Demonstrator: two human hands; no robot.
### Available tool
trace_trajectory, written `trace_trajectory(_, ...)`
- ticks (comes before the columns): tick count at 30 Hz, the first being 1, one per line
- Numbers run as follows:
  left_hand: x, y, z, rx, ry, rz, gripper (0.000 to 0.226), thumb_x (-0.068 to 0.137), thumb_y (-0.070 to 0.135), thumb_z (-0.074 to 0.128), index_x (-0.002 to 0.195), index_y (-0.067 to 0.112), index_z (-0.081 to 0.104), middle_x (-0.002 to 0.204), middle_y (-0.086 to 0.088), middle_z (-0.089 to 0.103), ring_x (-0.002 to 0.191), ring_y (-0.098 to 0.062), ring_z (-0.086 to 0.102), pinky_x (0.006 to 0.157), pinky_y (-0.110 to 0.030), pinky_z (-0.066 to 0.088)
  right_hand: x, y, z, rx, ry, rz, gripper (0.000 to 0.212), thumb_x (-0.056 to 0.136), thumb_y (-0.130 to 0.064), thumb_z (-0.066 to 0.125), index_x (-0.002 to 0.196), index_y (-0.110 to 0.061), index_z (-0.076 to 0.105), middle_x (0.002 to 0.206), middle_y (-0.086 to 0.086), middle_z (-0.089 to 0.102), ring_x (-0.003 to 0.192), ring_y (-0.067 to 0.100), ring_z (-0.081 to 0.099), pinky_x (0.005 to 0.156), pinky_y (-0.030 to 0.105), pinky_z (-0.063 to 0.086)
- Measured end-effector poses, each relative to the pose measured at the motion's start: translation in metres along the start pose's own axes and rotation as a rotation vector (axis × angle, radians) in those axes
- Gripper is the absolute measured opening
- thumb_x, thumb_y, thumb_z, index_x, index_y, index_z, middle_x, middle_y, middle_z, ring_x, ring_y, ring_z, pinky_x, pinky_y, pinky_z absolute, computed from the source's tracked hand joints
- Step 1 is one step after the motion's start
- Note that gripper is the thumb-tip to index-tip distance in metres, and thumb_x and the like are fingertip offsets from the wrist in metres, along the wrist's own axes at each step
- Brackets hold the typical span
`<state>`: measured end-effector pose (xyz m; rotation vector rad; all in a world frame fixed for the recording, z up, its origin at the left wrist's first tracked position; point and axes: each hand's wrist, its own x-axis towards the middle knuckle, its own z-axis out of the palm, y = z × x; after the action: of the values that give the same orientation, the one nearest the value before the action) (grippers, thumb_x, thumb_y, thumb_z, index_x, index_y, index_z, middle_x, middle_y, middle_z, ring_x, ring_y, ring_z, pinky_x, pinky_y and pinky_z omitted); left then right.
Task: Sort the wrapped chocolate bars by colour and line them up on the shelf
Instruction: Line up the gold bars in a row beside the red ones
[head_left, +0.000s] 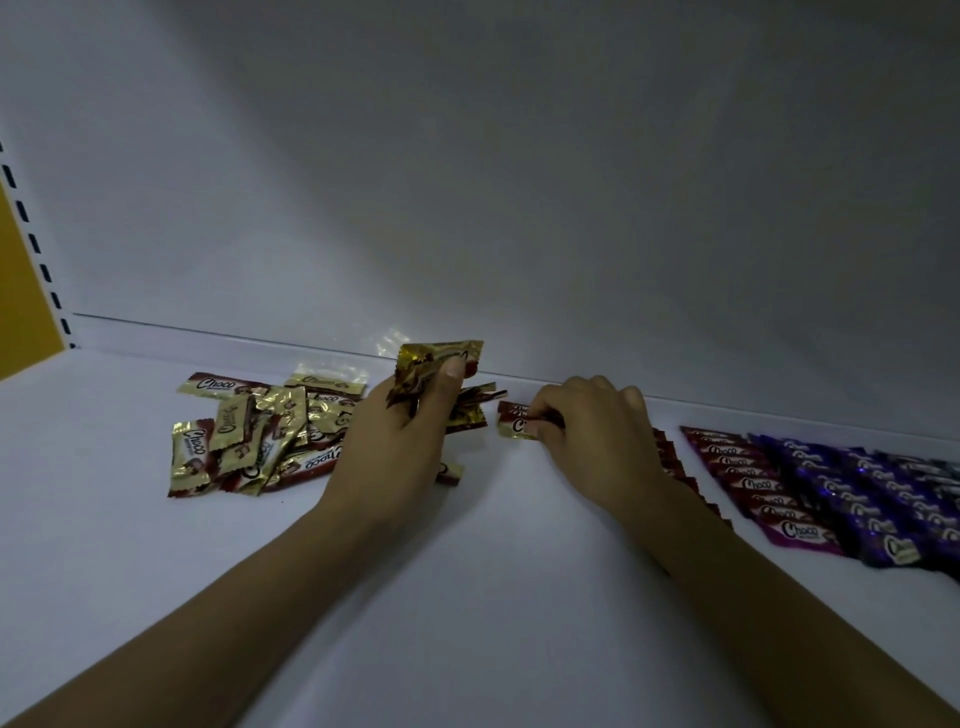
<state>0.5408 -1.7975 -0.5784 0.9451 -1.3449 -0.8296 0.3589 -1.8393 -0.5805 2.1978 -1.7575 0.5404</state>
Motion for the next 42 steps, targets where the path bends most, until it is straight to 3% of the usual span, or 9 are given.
trace_trajectory(6, 0.003, -0.005, -0.002, 0.066, -0.001, -0.01, 0.022, 0.09, 0.053, 0.044, 0.089, 0.044, 0.064, 0.079, 0.033, 0.067, 0.08, 0.012, 0.064, 0.055, -0.005, 0.045, -0.001, -0.001, -0.003, -0.014, -0.034, 0.007, 0.02, 0.095, -0.036, 0.05, 0.111, -0.034, 0.063, 0.107, -0.007, 0.061, 0.104, 0.016, 0.049, 0.083, 0.031, 0.024)
trace_trajectory(9, 0.001, -0.005, -0.001, 0.057, -0.044, -0.01, 0.019, 0.096, 0.041, 0.047, 0.085, 0.043, 0.063, 0.07, 0.037, 0.064, 0.072, 0.016, 0.06, 0.045, -0.005, 0.042, -0.001, -0.004, -0.012, 0.063, -0.004, 0.023, 0.022, 0.098, -0.029, 0.045, 0.113, -0.029, 0.062, 0.108, -0.006, 0.063, 0.105, 0.015, 0.051, 0.09, 0.032, 0.029)
trace_trajectory(14, 0.001, -0.001, -0.003, 0.105, -0.169, 0.024, 0.026, 0.098, 0.033, 0.048, 0.086, 0.03, 0.071, 0.081, 0.012, 0.073, 0.076, -0.003, 0.067, 0.055, -0.02, 0.053, -0.006, -0.026, -0.049, 1.028, -0.057, -0.013, 0.027, 0.092, -0.044, 0.046, 0.112, -0.034, 0.061, 0.1, -0.013, 0.066, 0.097, 0.002, 0.062, 0.085, 0.021, 0.05)
trace_trajectory(20, -0.003, -0.003, -0.002, 0.202, -0.277, 0.042, 0.037, 0.085, 0.048, 0.046, 0.08, 0.016, 0.064, 0.074, -0.008, 0.067, 0.069, -0.022, 0.063, 0.067, -0.049, 0.051, -0.014, -0.04, -0.055, 1.19, -0.198, -0.026, 0.022, 0.091, -0.003, 0.056, 0.092, -0.021, 0.068, 0.085, -0.001, 0.069, 0.084, 0.01, 0.065, 0.081, 0.026, 0.054)
trace_trajectory(26, 0.0, -0.004, -0.004, 0.163, -0.252, -0.004, 0.027, 0.096, 0.038, 0.046, 0.088, 0.036, 0.072, 0.086, 0.014, 0.072, 0.082, -0.003, 0.067, 0.072, -0.027, 0.056, -0.015, -0.025, -0.06, 1.318, -0.1, 0.195, 0.012, 0.088, -0.011, 0.063, 0.097, -0.01, 0.071, 0.077, -0.001, 0.073, 0.069, 0.008, 0.067, 0.066, 0.015, 0.051)
trace_trajectory(31, 0.001, -0.001, -0.007, 0.171, -0.172, 0.015, 0.031, 0.097, 0.02, 0.046, 0.082, 0.029, 0.072, 0.084, 0.02, 0.07, 0.084, 0.005, 0.064, 0.061, -0.004, 0.044, -0.014, -0.009, -0.052, 0.976, -0.08, 0.233, 0.012, 0.088, -0.003, 0.062, 0.091, -0.01, 0.071, 0.08, 0.004, 0.073, 0.069, 0.009, 0.068, 0.063, 0.015, 0.051)
trace_trajectory(37, 0.002, 0.0, -0.008, 0.123, -0.093, 0.003, 0.028, 0.094, 0.023, 0.047, 0.082, 0.029, 0.071, 0.084, 0.019, 0.071, 0.083, 0.004, 0.065, 0.061, -0.004, 0.045, -0.023, 0.003, -0.037, 0.339, -0.169, 0.03, 0.018, 0.09, -0.014, 0.059, 0.094, -0.026, 0.072, 0.087, -0.017, 0.065, 0.089, 0.007, 0.057, 0.095, 0.031, 0.037)
trace_trajectory(40, 0.003, -0.001, -0.01, 0.13, -0.061, 0.007, 0.027, 0.093, 0.027, 0.047, 0.082, 0.03, 0.071, 0.085, 0.021, 0.071, 0.084, 0.005, 0.065, 0.066, -0.004, 0.045, -0.021, 0.003, -0.038, 0.211, -0.179, -0.05, 0.017, 0.091, -0.016, 0.056, 0.098, -0.028, 0.067, 0.089, -0.016, 0.06, 0.082, 0.003, 0.048, 0.087, 0.027, 0.037)
trace_trajectory(42, 0.004, -0.002, -0.011, 0.136, -0.041, 0.001, 0.027, 0.095, 0.027, 0.047, 0.083, 0.03, 0.071, 0.084, 0.022, 0.07, 0.084, 0.006, 0.065, 0.064, -0.003, 0.044, -0.021, 0.0, -0.043, 0.367, -0.196, -0.024, 0.02, 0.092, -0.008, 0.052, 0.103, -0.023, 0.06, 0.086, -0.006, 0.061, 0.067, 0.004, 0.051, 0.07, 0.026, 0.044)
